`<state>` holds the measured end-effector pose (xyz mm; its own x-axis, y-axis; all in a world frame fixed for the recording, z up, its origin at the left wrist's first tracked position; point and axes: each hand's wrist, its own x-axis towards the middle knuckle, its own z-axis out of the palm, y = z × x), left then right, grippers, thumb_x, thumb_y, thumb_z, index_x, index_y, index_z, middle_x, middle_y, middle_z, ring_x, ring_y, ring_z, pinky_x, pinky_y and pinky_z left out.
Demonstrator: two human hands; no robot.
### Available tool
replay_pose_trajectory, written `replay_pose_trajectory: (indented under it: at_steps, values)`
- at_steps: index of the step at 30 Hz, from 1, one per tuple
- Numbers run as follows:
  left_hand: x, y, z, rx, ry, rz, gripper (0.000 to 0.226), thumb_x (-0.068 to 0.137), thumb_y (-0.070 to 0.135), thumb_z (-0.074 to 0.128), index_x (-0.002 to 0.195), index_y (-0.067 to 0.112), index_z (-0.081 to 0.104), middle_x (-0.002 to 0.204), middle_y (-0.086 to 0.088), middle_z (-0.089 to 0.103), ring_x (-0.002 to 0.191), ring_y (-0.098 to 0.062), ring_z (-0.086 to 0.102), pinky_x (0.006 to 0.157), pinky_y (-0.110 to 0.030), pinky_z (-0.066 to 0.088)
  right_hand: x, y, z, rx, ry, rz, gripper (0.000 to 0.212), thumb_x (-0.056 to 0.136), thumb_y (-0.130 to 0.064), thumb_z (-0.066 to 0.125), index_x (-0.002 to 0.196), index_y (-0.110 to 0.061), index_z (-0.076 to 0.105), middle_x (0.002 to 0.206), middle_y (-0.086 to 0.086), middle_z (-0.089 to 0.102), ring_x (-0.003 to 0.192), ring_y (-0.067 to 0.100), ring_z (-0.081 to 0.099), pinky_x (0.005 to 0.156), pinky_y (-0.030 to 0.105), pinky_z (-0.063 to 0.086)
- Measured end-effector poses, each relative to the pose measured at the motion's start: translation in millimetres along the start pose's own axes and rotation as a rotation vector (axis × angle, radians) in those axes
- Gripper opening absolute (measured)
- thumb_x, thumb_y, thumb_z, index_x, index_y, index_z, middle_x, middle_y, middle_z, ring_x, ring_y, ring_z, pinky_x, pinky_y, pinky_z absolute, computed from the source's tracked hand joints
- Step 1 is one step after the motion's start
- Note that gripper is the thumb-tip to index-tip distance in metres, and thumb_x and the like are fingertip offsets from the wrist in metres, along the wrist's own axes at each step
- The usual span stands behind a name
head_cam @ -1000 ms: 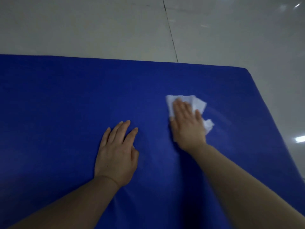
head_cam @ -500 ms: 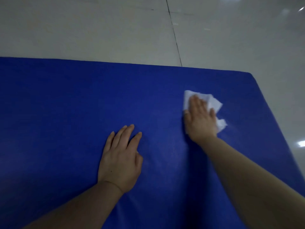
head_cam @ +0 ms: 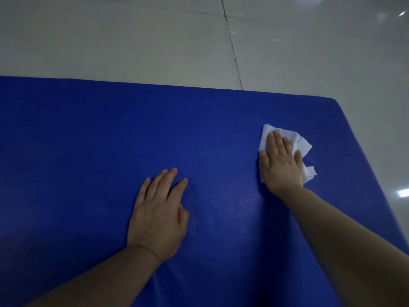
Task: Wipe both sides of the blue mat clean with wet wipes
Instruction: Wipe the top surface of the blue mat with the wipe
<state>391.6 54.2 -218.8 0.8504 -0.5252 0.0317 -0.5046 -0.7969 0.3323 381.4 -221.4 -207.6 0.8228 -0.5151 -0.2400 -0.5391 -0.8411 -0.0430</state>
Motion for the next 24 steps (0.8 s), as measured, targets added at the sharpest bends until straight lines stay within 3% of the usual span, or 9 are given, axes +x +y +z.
replay_pose_trajectory:
  at_steps: [5, 9, 11, 15, 20, 22, 24]
  values:
    - [2, -1, -2, -0.096, 0.05, 0.008, 0.05, 0.084, 0.024, 0.033, 0.119, 0.01, 0.065, 0.134, -0.011, 0.054, 0.127, -0.023, 0.042, 0.111, -0.043, 0.026, 0, 2, 4, 0.017, 0.025, -0.009, 0.058, 0.101, -0.041, 0.008, 0.151, -0.02, -0.011, 0.158, -0.007, -0.017, 0.145, 0.013, -0.014, 0.118, 0.04, -0.006]
    - [38, 15, -8, -0.194, 0.13, -0.086, 0.032, 0.081, 0.007, 0.059, 0.112, 0.009, 0.068, 0.129, -0.013, 0.056, 0.119, -0.031, 0.053, 0.099, -0.049, 0.04, 0, 5, 4, 0.024, 0.033, -0.006, 0.058, 0.1, -0.042, 0.008, 0.151, -0.021, -0.011, 0.158, -0.008, -0.017, 0.145, 0.011, -0.015, 0.118, 0.04, -0.006]
    - [71, 28, -10, -0.187, 0.132, -0.101, 0.041, 0.085, 0.006, 0.059, 0.125, 0.01, 0.061, 0.14, -0.013, 0.048, 0.129, -0.031, 0.045, 0.108, -0.047, 0.031, 0, 4, 5, 0.024, 0.036, -0.013, 0.058, 0.1, -0.042, 0.008, 0.151, -0.021, -0.011, 0.158, -0.008, -0.017, 0.145, 0.011, -0.016, 0.118, 0.039, -0.007]
    - [114, 33, 1, -0.085, 0.088, -0.14, 0.051, 0.098, 0.021, 0.037, 0.148, 0.014, 0.032, 0.158, -0.008, 0.018, 0.147, -0.022, 0.01, 0.119, -0.038, -0.001, 0, 4, 5, 0.026, 0.054, -0.022, 0.058, 0.101, -0.043, 0.009, 0.151, -0.022, -0.011, 0.158, -0.009, -0.017, 0.144, 0.01, -0.016, 0.118, 0.038, -0.008]
    - [116, 31, 9, -0.07, 0.069, -0.139, 0.052, 0.093, 0.023, 0.034, 0.143, 0.011, 0.039, 0.156, -0.013, 0.024, 0.146, -0.025, 0.014, 0.12, -0.039, -0.001, 3, -10, 2, 0.005, 0.011, 0.086, 0.058, 0.101, -0.04, 0.009, 0.15, -0.02, -0.014, 0.159, -0.005, -0.018, 0.146, 0.016, -0.015, 0.118, 0.044, -0.006]
    - [118, 30, 9, -0.082, 0.077, -0.139, 0.052, 0.091, 0.022, 0.036, 0.141, 0.01, 0.043, 0.154, -0.014, 0.028, 0.146, -0.027, 0.018, 0.12, -0.039, 0.001, 5, -38, -3, 0.003, -0.012, -0.048, 0.058, 0.101, -0.041, 0.007, 0.151, -0.018, -0.011, 0.159, -0.002, -0.015, 0.146, 0.018, -0.012, 0.117, 0.046, -0.005]
    - [117, 30, 9, -0.086, 0.07, -0.14, 0.051, 0.09, 0.021, 0.037, 0.139, 0.009, 0.046, 0.153, -0.015, 0.031, 0.145, -0.027, 0.021, 0.12, -0.039, 0.003, 2, -69, -1, 0.006, -0.022, -0.378, 0.065, 0.093, -0.047, -0.003, 0.152, -0.02, -0.004, 0.16, -0.004, -0.01, 0.147, 0.015, -0.01, 0.116, 0.044, -0.005]
